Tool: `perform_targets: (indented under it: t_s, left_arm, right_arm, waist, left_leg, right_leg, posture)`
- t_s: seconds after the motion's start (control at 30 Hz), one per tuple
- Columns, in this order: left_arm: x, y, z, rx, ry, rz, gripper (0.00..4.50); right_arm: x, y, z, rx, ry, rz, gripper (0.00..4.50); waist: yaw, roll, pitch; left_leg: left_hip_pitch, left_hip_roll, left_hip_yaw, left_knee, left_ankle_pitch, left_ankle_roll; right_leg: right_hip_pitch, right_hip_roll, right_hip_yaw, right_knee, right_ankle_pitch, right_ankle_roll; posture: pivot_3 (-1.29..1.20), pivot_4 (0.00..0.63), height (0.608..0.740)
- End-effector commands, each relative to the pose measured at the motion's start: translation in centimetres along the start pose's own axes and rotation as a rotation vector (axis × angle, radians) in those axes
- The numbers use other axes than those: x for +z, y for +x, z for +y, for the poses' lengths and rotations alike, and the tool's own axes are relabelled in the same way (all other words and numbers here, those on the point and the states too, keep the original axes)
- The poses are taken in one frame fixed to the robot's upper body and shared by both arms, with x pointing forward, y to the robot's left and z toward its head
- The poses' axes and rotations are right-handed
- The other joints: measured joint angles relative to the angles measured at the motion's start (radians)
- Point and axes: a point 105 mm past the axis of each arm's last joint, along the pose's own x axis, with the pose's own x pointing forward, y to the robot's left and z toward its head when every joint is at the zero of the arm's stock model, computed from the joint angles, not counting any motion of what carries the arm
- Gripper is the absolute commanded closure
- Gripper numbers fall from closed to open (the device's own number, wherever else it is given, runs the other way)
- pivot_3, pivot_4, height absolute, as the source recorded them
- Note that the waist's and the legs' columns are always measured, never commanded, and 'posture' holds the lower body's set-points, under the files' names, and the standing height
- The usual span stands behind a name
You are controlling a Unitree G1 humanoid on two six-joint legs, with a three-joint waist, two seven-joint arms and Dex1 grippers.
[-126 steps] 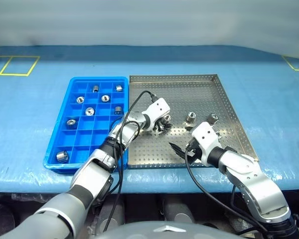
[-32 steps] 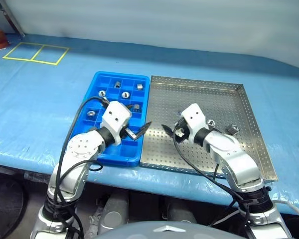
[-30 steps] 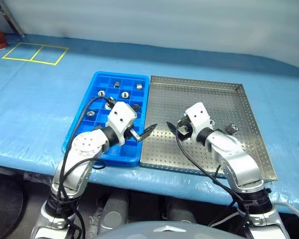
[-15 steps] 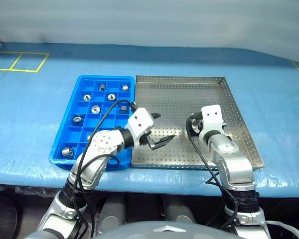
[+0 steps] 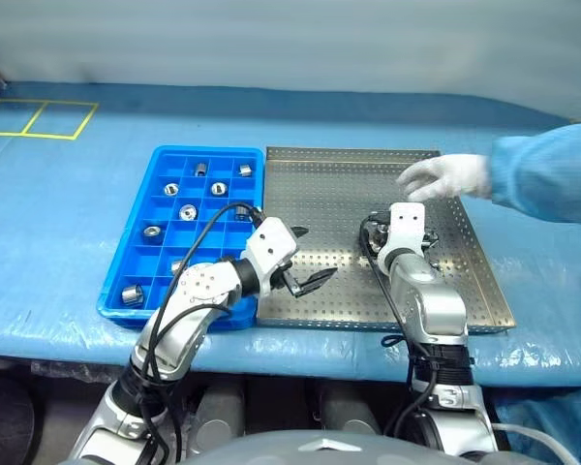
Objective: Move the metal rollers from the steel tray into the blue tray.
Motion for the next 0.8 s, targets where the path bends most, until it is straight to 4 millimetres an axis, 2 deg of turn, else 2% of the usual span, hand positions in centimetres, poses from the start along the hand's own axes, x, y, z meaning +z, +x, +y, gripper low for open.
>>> perform_targets:
  t_s: [0.03, 0.53, 0.67, 0.8]
  left_arm:
    - [1.2, -0.3, -0.2, 0.004, 0.026, -0.041, 0.07]
    - [1.1, -0.1, -0.1, -0.005, 0.034, -0.029, 0.07]
    - [0.8, -0.7, 0.8, 0.035, 0.041, -0.011, 0.07]
    - [0.4, -1.7, 2.2, 0.097, 0.049, 0.014, 0.07]
  right_arm:
    - [0.7, 0.1, -0.1, -0.014, 0.016, -0.027, 0.00]
    - [0.4, 0.0, 0.1, 0.010, 0.020, -0.022, 0.00]
    - [0.6, -0.3, 0.9, 0.069, 0.004, -0.032, 0.00]
    - [0.8, -0.5, 0.8, 0.074, -0.003, -0.039, 0.00]
  waist:
    - [0.000, 0.000, 0.000]
    - [-0.001, 0.000, 0.000]
    - [-0.002, 0.000, 0.000]
    - [-0.003, 0.000, 0.000]
  left_leg:
    - [0.000, 0.000, 0.000, 0.000, 0.000, 0.000]
    - [0.000, 0.000, 0.000, 0.000, 0.000, 0.000]
    - [0.000, 0.000, 0.000, 0.000, 0.000, 0.000]
    - [0.000, 0.000, 0.000, 0.000, 0.000, 0.000]
  right_leg:
    - [0.000, 0.000, 0.000, 0.000, 0.000, 0.000]
    - [0.000, 0.000, 0.000, 0.000, 0.000, 0.000]
    - [0.000, 0.000, 0.000, 0.000, 0.000, 0.000]
    - [0.000, 0.000, 0.000, 0.000, 0.000, 0.000]
  posture:
    - [0.16, 0.150, 0.740]
    - [0.14, 0.150, 0.740]
    - [0.14, 0.150, 0.740]
    - [0.14, 0.150, 0.740]
